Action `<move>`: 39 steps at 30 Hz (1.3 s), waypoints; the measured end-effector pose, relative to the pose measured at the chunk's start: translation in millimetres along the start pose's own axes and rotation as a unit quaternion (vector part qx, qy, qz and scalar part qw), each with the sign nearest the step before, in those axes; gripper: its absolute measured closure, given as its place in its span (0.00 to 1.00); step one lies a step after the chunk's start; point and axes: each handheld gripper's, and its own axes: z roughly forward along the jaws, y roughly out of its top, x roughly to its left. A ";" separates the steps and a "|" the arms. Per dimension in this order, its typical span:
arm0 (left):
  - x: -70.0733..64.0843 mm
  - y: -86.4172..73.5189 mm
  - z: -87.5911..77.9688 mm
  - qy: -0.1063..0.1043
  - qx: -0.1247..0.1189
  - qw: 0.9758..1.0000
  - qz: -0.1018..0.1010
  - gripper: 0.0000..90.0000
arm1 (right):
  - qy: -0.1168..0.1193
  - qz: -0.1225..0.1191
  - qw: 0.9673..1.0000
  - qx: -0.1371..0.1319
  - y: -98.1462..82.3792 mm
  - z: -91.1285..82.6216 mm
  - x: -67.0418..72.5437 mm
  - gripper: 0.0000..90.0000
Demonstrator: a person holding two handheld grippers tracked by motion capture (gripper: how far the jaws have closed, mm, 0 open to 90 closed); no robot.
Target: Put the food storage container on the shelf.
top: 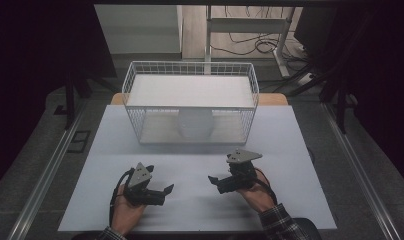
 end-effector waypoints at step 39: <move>-0.3 -11.2 -26.8 0.009 -0.001 1.000 0.003 0.04 | -0.053 0.041 0.998 -0.016 -32.2 -60.6 -11.1 0.00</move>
